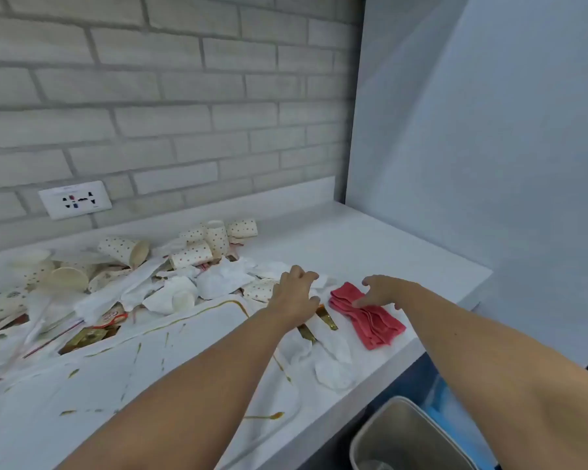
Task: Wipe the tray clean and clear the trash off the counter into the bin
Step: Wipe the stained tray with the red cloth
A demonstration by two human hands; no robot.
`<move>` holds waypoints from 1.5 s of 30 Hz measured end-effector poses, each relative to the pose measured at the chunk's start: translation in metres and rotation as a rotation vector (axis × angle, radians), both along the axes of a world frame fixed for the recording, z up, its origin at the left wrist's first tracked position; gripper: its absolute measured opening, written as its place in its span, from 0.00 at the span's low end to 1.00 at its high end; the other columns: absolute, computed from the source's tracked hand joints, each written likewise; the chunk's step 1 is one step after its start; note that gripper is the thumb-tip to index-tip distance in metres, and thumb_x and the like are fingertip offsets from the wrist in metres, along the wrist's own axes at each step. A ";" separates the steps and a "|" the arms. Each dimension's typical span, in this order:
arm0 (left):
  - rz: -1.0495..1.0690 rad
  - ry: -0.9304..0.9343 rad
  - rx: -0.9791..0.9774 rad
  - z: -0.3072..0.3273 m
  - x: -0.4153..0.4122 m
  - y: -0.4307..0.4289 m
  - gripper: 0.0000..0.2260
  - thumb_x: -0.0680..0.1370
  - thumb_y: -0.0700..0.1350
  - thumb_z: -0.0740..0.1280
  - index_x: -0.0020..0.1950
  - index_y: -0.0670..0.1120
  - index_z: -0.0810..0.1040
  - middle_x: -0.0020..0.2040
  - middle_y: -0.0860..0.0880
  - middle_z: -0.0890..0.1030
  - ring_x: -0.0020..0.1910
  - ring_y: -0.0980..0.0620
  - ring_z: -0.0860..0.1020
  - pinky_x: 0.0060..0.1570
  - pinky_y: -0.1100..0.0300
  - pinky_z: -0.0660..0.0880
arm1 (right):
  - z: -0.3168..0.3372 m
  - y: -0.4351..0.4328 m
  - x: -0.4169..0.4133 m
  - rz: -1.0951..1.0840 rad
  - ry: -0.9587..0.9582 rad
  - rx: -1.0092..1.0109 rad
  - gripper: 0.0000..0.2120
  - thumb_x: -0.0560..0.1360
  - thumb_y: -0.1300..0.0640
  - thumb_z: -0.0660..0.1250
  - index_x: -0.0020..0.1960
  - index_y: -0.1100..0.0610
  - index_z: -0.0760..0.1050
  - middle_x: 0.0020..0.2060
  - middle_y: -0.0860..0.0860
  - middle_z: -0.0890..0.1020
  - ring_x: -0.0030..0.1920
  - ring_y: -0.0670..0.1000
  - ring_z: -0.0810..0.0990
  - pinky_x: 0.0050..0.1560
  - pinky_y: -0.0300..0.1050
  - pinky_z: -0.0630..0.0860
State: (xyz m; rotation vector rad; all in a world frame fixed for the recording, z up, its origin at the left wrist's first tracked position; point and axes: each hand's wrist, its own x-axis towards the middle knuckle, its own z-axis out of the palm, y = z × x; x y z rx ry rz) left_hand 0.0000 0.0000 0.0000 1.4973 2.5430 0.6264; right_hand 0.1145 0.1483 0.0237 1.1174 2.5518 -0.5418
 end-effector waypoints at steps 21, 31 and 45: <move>0.087 -0.358 0.244 0.002 0.001 0.005 0.13 0.81 0.45 0.58 0.60 0.43 0.77 0.57 0.46 0.71 0.57 0.48 0.72 0.56 0.59 0.68 | 0.006 -0.006 -0.031 -0.056 0.412 -0.035 0.11 0.67 0.62 0.71 0.43 0.59 0.69 0.40 0.53 0.74 0.42 0.53 0.73 0.30 0.38 0.67; 0.333 -0.966 0.482 0.040 -0.027 -0.042 0.17 0.82 0.53 0.54 0.57 0.43 0.76 0.46 0.45 0.80 0.39 0.50 0.79 0.35 0.61 0.76 | 0.052 -0.091 -0.074 0.334 0.631 -0.325 0.14 0.67 0.67 0.73 0.52 0.62 0.78 0.45 0.55 0.80 0.45 0.53 0.79 0.51 0.45 0.77; 0.435 -0.755 0.725 0.031 -0.050 -0.164 0.11 0.80 0.43 0.59 0.61 0.51 0.73 0.54 0.46 0.78 0.48 0.46 0.80 0.40 0.56 0.75 | 0.033 -0.209 -0.147 0.088 0.741 -0.729 0.16 0.79 0.47 0.59 0.63 0.54 0.67 0.54 0.55 0.77 0.49 0.54 0.78 0.40 0.45 0.76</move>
